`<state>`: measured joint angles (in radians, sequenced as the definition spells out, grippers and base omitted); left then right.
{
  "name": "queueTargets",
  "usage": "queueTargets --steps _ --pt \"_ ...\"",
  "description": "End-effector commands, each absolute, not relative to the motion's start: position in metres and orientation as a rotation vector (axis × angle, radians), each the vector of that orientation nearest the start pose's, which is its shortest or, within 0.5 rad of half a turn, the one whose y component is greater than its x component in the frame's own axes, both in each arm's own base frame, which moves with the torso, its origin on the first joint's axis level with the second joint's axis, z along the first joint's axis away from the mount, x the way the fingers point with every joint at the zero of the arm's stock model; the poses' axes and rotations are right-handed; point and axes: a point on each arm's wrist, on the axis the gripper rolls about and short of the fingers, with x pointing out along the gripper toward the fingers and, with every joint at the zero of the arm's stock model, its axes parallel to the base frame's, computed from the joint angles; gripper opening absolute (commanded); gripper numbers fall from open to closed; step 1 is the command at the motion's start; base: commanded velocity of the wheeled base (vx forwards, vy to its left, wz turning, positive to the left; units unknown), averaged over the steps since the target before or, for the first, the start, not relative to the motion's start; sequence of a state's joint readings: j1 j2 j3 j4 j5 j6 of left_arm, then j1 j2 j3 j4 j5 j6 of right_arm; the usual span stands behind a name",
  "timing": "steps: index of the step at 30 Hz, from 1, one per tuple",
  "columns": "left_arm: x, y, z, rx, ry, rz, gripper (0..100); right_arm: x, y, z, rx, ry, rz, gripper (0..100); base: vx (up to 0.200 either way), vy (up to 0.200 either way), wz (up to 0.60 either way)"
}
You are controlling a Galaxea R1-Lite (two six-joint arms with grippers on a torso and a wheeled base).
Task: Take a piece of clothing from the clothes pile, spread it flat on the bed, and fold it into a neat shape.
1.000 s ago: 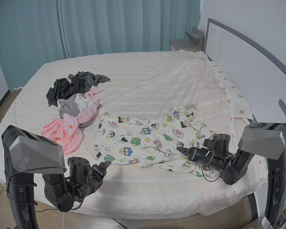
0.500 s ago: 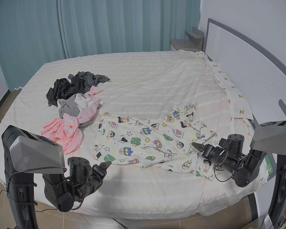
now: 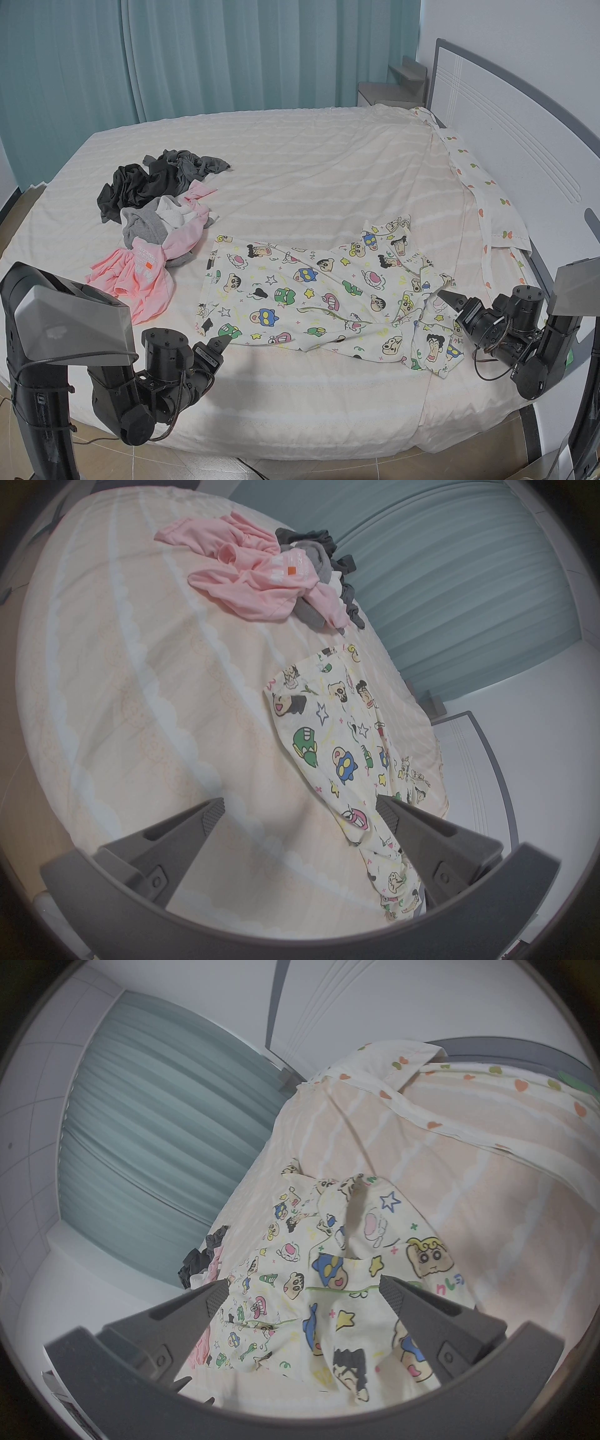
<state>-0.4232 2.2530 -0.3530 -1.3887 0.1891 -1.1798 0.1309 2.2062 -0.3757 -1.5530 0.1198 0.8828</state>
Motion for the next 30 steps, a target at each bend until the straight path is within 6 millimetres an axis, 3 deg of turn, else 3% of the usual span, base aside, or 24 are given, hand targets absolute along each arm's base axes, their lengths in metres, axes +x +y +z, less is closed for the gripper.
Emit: queueTargets --steps 1,8,23,30 --pt "0.2678 -0.1202 -0.0031 -0.995 0.545 0.073 100 0.3016 0.0399 0.0223 0.873 0.370 0.102 100 0.000 0.000 0.00" --pt "0.2656 -0.1232 -0.0004 -0.995 0.546 0.058 100 0.3015 0.0413 0.0218 0.872 0.373 0.106 100 0.000 0.000 0.00" --pt "0.2666 -0.1238 0.0007 -0.988 0.543 0.047 100 0.3012 0.0422 0.0184 0.866 0.386 0.104 100 0.200 0.000 0.00" --pt "0.2670 -0.1238 0.0036 -0.992 0.531 0.045 100 0.3011 0.0432 0.0174 0.864 0.390 0.105 100 0.000 0.000 0.00"
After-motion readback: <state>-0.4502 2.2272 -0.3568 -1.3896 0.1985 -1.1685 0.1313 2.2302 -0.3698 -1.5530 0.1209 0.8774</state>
